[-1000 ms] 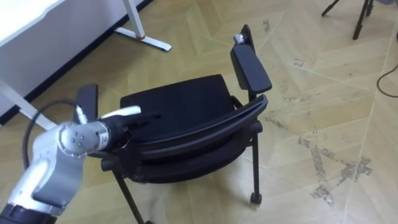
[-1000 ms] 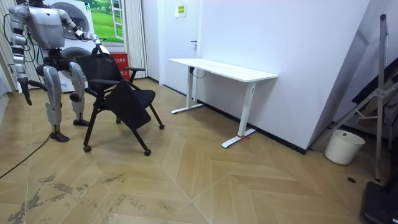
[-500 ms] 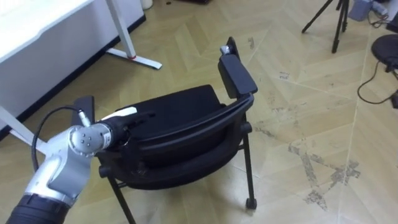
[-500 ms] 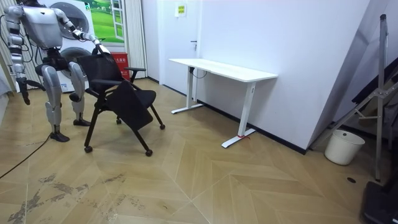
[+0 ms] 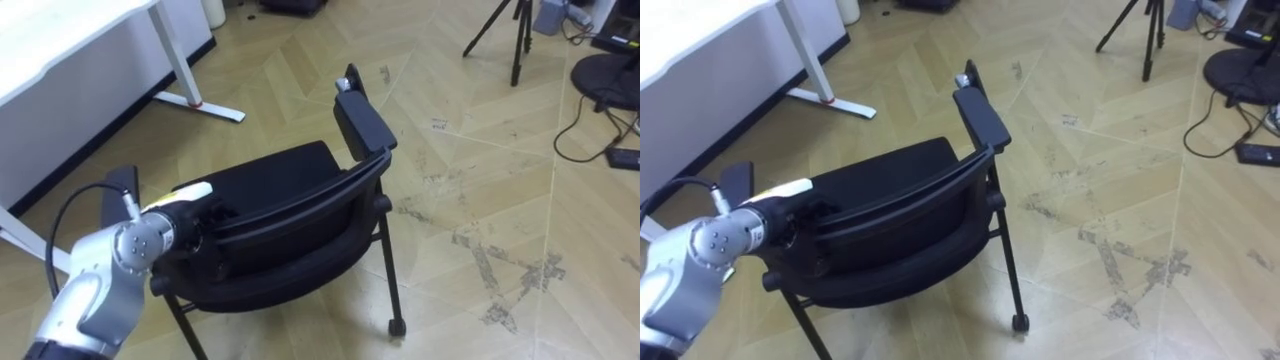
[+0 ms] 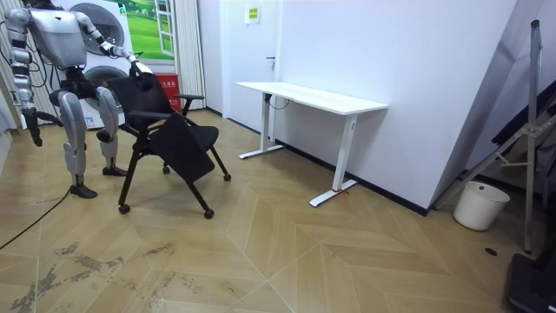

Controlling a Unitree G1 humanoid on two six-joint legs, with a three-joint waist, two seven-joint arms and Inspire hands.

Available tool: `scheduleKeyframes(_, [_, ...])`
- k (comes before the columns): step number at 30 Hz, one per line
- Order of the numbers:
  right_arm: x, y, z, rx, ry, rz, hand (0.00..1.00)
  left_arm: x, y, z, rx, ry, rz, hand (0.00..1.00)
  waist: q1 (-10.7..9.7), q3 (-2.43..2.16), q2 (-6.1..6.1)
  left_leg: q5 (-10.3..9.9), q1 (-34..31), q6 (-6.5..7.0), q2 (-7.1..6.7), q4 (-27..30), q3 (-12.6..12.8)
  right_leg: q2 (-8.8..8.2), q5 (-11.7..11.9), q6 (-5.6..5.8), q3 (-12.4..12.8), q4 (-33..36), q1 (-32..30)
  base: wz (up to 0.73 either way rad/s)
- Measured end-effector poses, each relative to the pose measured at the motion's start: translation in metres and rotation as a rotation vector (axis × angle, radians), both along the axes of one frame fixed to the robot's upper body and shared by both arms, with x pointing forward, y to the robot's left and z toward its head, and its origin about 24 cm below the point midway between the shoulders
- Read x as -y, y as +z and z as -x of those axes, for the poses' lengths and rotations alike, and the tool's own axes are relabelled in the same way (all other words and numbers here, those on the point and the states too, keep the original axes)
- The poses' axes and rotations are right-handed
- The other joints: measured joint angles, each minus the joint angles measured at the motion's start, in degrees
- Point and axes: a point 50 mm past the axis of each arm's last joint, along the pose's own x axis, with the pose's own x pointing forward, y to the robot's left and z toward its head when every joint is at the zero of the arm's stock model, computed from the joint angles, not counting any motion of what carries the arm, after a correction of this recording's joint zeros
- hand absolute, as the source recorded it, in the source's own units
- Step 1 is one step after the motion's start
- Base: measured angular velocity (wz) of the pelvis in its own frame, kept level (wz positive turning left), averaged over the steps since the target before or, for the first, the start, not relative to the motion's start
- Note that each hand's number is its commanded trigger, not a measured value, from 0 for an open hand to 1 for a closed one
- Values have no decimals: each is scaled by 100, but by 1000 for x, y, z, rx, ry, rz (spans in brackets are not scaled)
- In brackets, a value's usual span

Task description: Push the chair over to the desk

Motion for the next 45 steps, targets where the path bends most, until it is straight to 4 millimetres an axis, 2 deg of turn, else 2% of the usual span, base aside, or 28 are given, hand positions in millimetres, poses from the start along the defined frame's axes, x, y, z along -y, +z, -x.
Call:
scheduleKeyframes(9, [3, 2, -5, 22, -46, 30, 0, 4, 1, -1, 65, 8, -37, 100, 3, -8, 7, -10, 10, 10, 1, -6, 32, 18, 24, -36, 77, -12, -25, -2])
scheduleKeyframes(12, [10, 6, -9, 54, -144, 88, 0, 1, 0, -1, 86, 21, -51, 100, -125, -11, 12, -9, 14, 11, 0, 5, 31, 17, 24, -35, 102, -2, -19, 0])
scheduleKeyframes(15, [24, 15, -11, 118, -238, 183, 0, -3, 0, 1, 97, 41, -69, 100, -254, -14, 19, -10, -17, 12, 0, 7, 32, 17, 18, -29, 110, -6, -35, -1])
scheduleKeyframes(16, [32, 20, -13, 139, -287, 230, 0, -6, 1, 1, 101, 49, -76, 100, -272, -31, 37, -12, -55, 14, 0, 6, 56, 18, 17, -28, 139, 9, -95, -14])
scheduleKeyframes(18, [44, 29, -18, 168, -355, 306, 0, -9, 1, 2, 111, 63, -80, 100, -259, -57, 83, -14, -115, 17, 0, 6, 146, 22, 26, -27, 232, 41, -211, -21])
scheduleKeyframes(21, [62, 49, -33, 241, -466, 424, 0, -15, 1, 5, 122, 94, -74, 100, -329, -68, 84, -19, -152, 26, -1, 15, 254, 23, 25, -24, 340, 166, -303, -19])
scheduleKeyframes(23, [78, 75, -50, 347, -543, 528, 0, -20, 5, 7, 132, 98, -91, 100, -397, -62, 71, -19, -240, 26, -11, 68, 312, 17, 23, -16, 396, 224, -403, -9])
scheduleKeyframes(28, [97, 125, -77, 531, -571, 705, 0, -26, 10, 6, 163, 115, -105, 100, -443, -76, -19, -18, -404, 27, -11, 138, 317, 15, 27, -14, 419, 242, -572, -1])
scheduleKeyframes(32, [101, 161, -95, 634, -534, 853, 0, -27, 13, 5, 180, 113, -114, 100, -388, -75, -36, -18, -498, 28, -11, 212, 420, 9, 31, -15, 511, 321, -711, -10])
scheduleKeyframes(34, [100, 185, -111, 700, -494, 943, 0, -29, 14, 5, 190, 122, -116, 100, -380, -73, -39, -18, -512, 27, -11, 210, 458, 9, 34, -11, 539, 347, -756, -8])
scheduleKeyframes(36, [94, 209, -122, 776, -426, 1036, 0, -30, 15, 5, 192, 124, -117, 100, -343, -74, -38, -18, -530, 28, -13, 210, 471, 8, 33, -8, 550, 399, -797, -5])
scheduleKeyframes(38, [83, 245, -143, 892, -321, 1167, 0, -30, 15, 4, 198, 124, -118, 100, -292, -69, -41, -17, -523, 28, -13, 210, 480, 18, 37, -13, 595, 411, -828, -8])
scheduleKeyframes(39, [79, 255, -149, 923, -291, 1203, 0, -30, 15, 4, 199, 124, -118, 100, -270, -68, -42, -17, -504, 29, -13, 212, 494, 21, 38, -14, 609, 416, -835, -11])
scheduleKeyframes(41, [59, 292, -167, 1063, -167, 1341, 0, -28, 16, 4, 214, 110, -117, 100, -128, -66, -45, -17, -499, 28, -12, 210, 585, 35, 41, -17, 690, 450, -905, -19])
scheduleKeyframes(42, [54, 300, -170, 1097, -142, 1369, 0, -27, 17, 3, 220, 103, -115, 100, -92, -66, -38, -17, -504, 28, -12, 210, 596, 37, 52, -17, 699, 448, -914, -13])
scheduleKeyframes(44, [32, 323, -186, 1196, -10, 1450, 0, -24, 19, 0, 236, 82, -114, 100, 28, -35, -97, -17, -471, 28, -11, 199, 600, 37, 54, -18, 699, 500, -902, -2])
scheduleKeyframes(45, [26, 328, -190, 1217, 24, 1466, 0, -23, 20, -1, 239, 77, -113, 100, 57, -32, -101, -17, -463, 28, -11, 199, 602, 37, 56, -20, 700, 509, -905, 0])
